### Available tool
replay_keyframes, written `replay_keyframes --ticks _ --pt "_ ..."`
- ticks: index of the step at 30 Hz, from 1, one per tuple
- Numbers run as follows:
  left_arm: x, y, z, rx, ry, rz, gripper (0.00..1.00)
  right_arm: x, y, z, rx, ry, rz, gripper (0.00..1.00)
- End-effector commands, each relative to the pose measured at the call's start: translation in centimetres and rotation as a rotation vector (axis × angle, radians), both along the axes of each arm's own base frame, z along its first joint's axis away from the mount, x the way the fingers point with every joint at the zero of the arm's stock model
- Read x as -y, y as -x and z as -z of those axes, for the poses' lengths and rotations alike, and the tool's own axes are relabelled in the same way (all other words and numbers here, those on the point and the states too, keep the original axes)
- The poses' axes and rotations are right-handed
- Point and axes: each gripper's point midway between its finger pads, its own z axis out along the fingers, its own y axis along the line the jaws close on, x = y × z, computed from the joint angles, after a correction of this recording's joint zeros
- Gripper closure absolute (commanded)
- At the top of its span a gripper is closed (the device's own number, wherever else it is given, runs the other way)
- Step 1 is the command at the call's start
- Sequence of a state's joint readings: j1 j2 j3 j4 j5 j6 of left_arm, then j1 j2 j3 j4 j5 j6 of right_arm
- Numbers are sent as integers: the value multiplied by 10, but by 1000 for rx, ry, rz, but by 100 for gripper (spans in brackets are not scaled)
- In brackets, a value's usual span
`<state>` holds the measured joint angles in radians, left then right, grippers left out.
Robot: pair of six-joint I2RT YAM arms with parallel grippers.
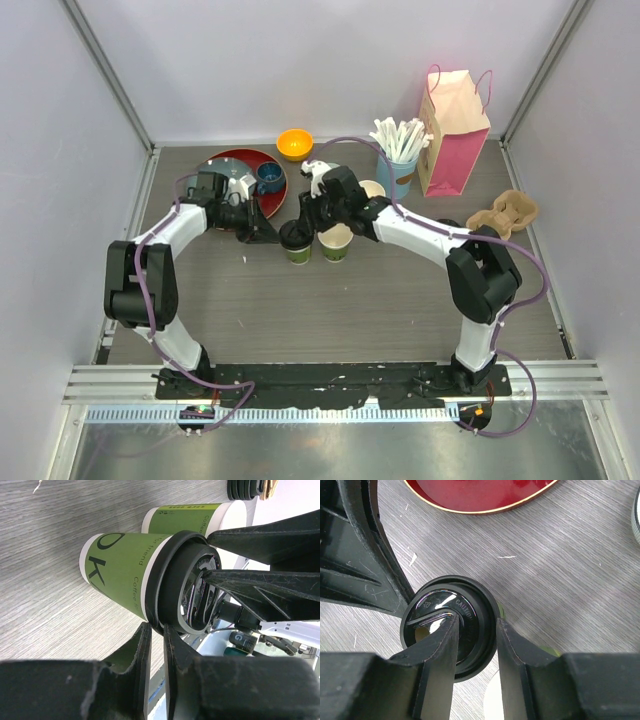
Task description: Pack the takeout coffee
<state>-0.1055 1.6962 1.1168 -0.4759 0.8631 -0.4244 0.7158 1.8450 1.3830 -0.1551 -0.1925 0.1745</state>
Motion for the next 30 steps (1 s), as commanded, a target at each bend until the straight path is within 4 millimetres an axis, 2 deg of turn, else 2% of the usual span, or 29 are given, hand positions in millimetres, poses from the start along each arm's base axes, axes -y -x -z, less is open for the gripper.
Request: replay_keyframes --ticks 1,6,10,13,16,20,25,30 --pt "-26 -16 42 37 -209 -40 84 8 36 45 -149 62 -8 66" --pt "-34 -37 23 120 -214 -82 84 1 42 41 -122 51 2 67" --pt "-33 -46 7 186 -212 -84 84 -7 49 40 -119 34 15 69" --pt "-35 -56 0 220 -227 -85 83 -14 46 28 -91 3 48 69" --pt "-32 -59 -9 225 -208 -74 82 -17 41 14 -66 -24 95 69" --pt "-29 -52 -20 229 -185 -56 80 -13 34 -5 -35 -57 159 67" --pt "-30 -50 -33 240 -173 -52 72 -13 25 -24 10 -82 190 59" --pt "-29 -44 -44 252 -162 -26 69 -20 20 -45 74 -76 129 50"
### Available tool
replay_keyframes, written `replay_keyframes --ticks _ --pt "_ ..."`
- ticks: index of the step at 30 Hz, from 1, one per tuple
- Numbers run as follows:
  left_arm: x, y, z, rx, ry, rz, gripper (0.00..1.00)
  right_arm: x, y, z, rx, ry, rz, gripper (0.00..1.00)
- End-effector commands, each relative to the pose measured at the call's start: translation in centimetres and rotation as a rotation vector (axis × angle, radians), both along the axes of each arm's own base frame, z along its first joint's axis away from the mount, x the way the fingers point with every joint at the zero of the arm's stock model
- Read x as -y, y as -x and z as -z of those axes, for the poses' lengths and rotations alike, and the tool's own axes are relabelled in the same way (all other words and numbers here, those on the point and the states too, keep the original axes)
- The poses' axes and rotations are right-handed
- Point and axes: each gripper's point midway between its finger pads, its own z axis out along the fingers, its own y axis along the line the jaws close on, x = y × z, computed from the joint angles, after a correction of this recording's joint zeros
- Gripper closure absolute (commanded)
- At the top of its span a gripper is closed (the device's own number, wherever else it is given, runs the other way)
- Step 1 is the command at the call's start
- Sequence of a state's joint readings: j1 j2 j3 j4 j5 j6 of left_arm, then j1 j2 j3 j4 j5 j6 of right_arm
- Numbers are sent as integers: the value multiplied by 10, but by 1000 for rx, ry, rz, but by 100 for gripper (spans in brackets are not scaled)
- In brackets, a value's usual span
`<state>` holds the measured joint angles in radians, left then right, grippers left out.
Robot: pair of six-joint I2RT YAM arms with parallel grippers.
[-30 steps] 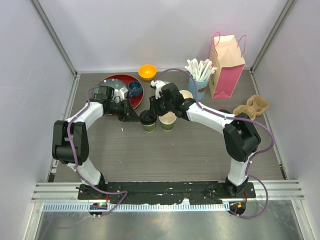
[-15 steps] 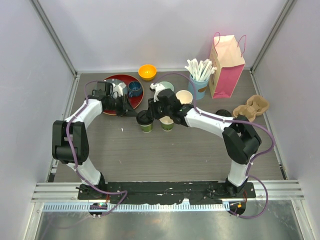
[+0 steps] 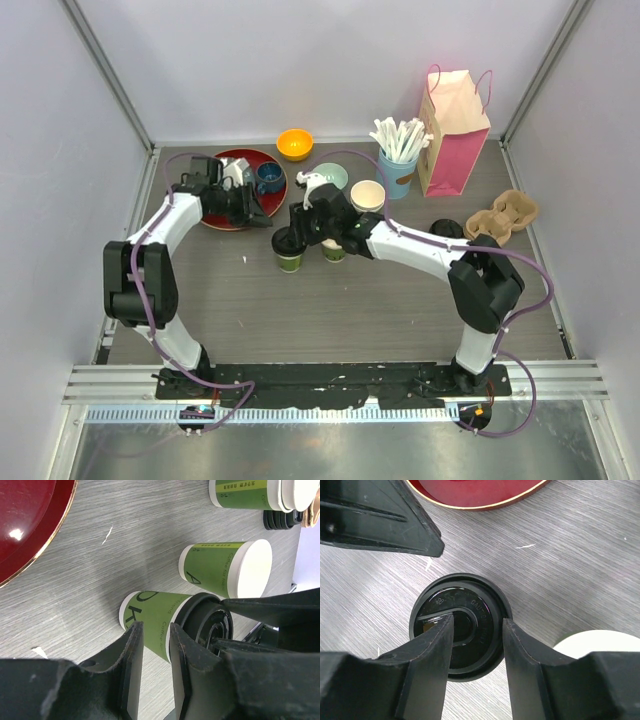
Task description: Pack the takeout coffee
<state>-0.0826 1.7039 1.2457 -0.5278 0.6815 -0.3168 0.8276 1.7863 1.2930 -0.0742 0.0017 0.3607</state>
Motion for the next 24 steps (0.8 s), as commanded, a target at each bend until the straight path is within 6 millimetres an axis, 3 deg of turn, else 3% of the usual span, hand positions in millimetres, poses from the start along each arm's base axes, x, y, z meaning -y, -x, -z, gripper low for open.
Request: replay_keyframes --ticks 1,7,9,13,16,20,21,22,23,24 --pt "0 -2 -37 96 12 44 69 -3 -8 -48 108 -10 -30 49" --pt "-1 7 -40 88 18 52 66 -8 -3 -86 245 38 -203 37" --pt "-1 10 -39 82 15 57 66 -16 7 -95 256 42 -300 36" --pt "-3 18 -37 65 5 76 66 -21 42 -91 281 70 -588 36" --pt "-4 27 -36 48 -8 97 65 -18 49 -82 335 122 -690 37" --pt "-8 40 -33 14 -22 99 65 -16 26 -92 366 120 -658 36" --pt "-9 43 -33 6 -22 97 65 -19 15 -110 353 72 -613 35" --pt "-9 49 -32 -12 -20 94 65 -13 4 -108 309 72 -584 35" --pt "-9 53 -35 -6 -18 95 65 -18 -1 -92 257 78 -601 35" --pt "-9 58 -33 -17 -15 94 65 -23 -9 -108 283 72 -599 36"
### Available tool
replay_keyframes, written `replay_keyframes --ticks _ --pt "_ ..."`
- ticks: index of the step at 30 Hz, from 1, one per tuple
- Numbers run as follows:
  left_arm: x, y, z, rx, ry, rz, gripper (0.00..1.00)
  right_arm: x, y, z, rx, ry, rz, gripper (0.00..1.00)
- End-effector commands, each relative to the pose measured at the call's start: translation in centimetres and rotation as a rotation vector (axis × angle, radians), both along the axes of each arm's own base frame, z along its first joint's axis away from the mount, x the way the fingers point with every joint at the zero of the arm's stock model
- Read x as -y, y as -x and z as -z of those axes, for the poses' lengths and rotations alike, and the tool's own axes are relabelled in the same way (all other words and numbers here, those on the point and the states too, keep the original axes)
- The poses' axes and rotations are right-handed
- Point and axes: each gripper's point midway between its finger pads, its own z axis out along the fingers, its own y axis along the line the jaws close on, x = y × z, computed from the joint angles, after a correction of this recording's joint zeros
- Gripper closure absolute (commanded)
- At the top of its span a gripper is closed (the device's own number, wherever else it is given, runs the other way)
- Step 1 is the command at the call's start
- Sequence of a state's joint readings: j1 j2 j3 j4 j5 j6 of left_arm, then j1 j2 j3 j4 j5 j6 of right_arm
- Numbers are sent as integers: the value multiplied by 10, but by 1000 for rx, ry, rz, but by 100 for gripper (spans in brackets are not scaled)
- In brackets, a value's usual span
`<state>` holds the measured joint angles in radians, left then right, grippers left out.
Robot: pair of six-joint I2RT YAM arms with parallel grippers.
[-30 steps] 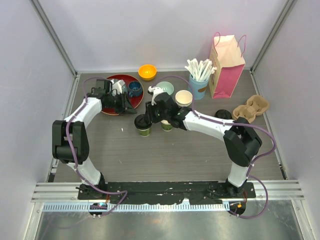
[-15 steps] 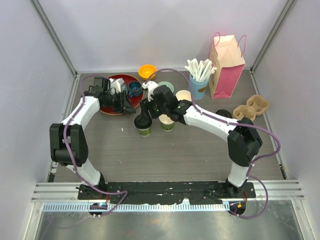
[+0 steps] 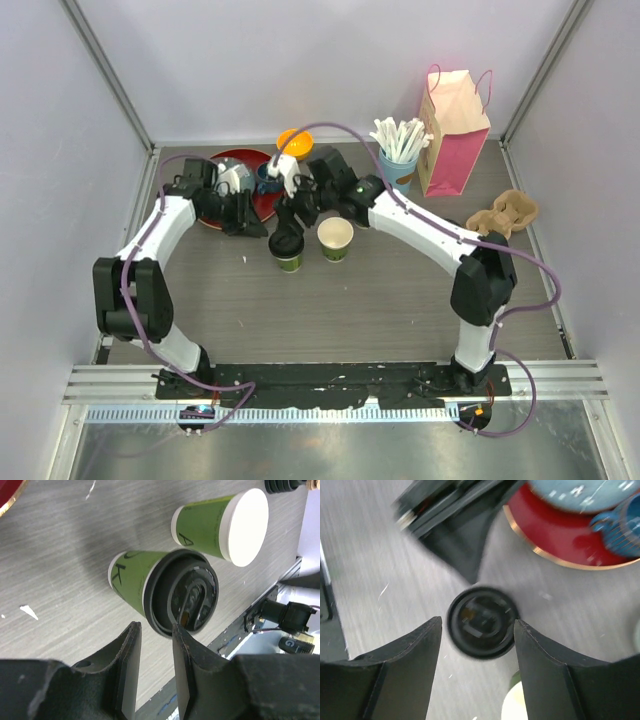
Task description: Pack the takeout coffee
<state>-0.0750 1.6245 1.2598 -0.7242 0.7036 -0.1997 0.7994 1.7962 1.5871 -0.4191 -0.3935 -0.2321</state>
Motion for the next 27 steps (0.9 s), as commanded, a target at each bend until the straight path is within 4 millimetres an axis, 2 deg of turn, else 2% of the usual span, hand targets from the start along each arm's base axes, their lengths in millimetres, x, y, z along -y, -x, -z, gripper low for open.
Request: replay_keyframes --ticks 1,2,4,7,11,16,17,20,22,23,25,27 --pt "-2 26 -16 -3 18 12 65 -6 -36 -33 -11 -42 7 36" --pt "-2 30 -15 -7 19 13 65 -10 -38 -40 -8 -48 -11 38" --pt "-3 40 -11 -27 17 15 65 -12 -38 -15 -54 7 -32 40" --pt "-1 52 1 -58 15 27 64 -13 -42 -3 -57 40 -54 41" --pt "12 60 11 -77 26 80 64 -14 -42 10 -78 54 -85 40" --pt "23 59 17 -59 14 112 64 -13 -38 28 -121 70 -88 41" --pt "25 59 18 -60 12 118 64 -12 -37 37 -141 82 -81 42" --pt "24 58 25 -72 -1 118 66 -8 -35 48 -164 96 -59 48" --pt "22 56 30 -74 -22 114 66 -8 -36 48 -166 81 -38 49" --pt "21 56 32 -76 -30 113 67 -5 -32 55 -181 88 -31 49" --pt "20 53 34 -71 -36 112 68 -4 -34 47 -165 61 -9 50" --pt "19 48 34 -56 -46 107 68 1 -31 50 -166 61 20 54"
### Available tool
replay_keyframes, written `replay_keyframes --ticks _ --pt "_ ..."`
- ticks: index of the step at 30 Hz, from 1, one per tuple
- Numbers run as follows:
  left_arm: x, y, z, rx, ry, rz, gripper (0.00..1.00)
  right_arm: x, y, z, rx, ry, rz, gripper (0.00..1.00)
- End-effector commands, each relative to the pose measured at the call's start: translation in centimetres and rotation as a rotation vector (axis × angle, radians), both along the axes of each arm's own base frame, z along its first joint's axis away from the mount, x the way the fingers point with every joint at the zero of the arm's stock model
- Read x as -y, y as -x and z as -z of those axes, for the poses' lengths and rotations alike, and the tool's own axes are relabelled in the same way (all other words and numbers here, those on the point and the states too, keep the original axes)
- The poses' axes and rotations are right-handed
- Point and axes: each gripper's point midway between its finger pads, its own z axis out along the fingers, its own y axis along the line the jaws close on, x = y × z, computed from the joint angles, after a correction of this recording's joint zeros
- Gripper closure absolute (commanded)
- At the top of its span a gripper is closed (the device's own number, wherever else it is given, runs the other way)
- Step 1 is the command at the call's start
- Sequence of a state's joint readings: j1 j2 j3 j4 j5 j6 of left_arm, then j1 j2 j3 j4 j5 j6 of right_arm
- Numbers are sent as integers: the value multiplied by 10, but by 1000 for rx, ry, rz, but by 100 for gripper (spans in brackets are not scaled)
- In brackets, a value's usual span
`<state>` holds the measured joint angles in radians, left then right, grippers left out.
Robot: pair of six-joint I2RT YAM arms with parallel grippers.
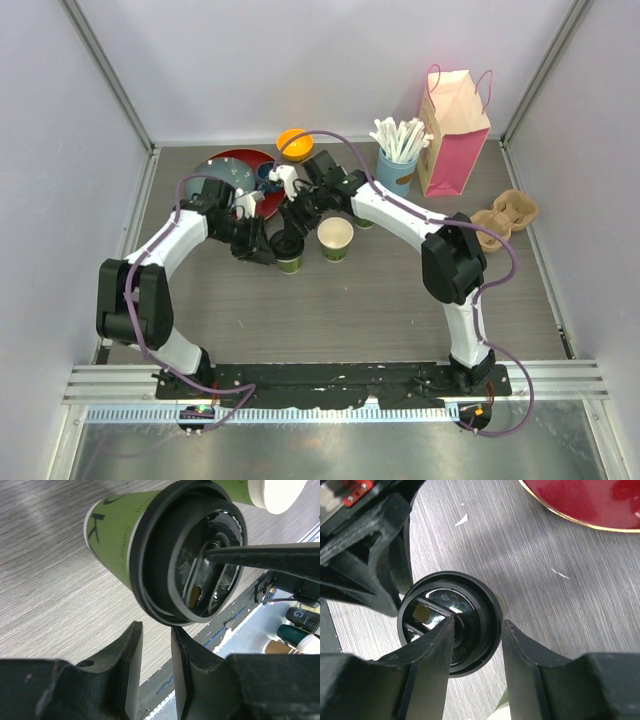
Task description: Pack the takeout coffee
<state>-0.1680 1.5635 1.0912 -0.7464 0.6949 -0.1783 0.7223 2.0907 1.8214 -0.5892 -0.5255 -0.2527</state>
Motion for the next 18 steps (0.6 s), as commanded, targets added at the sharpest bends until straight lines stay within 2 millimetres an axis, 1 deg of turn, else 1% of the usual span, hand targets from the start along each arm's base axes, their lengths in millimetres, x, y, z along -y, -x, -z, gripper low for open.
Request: replay_keyframes --ticks 1,2,3,4,5,6,7,8,10,11,13,14,16,17,18 --pt "-2 -15 0 71 -16 4 68 5 0 -23 50 -45 70 55" --pt "-3 -18 1 77 -25 -3 68 8 3 -19 41 -40 79 57" --pt "-2 -21 -1 85 -26 -4 68 10 2 -19 46 -40 95 58" --pt "-2 -24 -2 96 -26 -5 68 9 0 -28 54 -64 117 59" --pt "-3 -26 -3 102 -29 -9 68 12 2 -24 45 -58 134 60" --pt "-4 -31 -4 117 -41 -16 68 13 3 -24 43 -64 148 60" --pt "-5 -35 -4 133 -48 -24 69 13 0 -33 60 -89 168 61" --pt "-5 -38 -4 143 -54 -31 68 13 5 -28 29 -92 191 62" --pt "-6 -49 -5 177 -64 -56 68 13 3 -29 34 -98 229 64" --pt "-6 -52 -6 186 -62 -64 68 14 7 -26 18 -93 247 65" --pt "-7 -61 -6 209 -70 -81 68 14 8 -25 14 -97 289 66" --pt "-7 -63 -5 208 -72 -85 68 17 9 -23 7 -95 308 66" --pt "-6 -67 -6 211 -66 -88 68 14 10 -26 -15 -124 358 66" --pt "-5 -68 -3 204 -67 -89 68 20 7 -22 -13 -116 400 66" --pt "-5 -71 -5 213 -65 -89 69 20 8 -31 -27 -144 441 66"
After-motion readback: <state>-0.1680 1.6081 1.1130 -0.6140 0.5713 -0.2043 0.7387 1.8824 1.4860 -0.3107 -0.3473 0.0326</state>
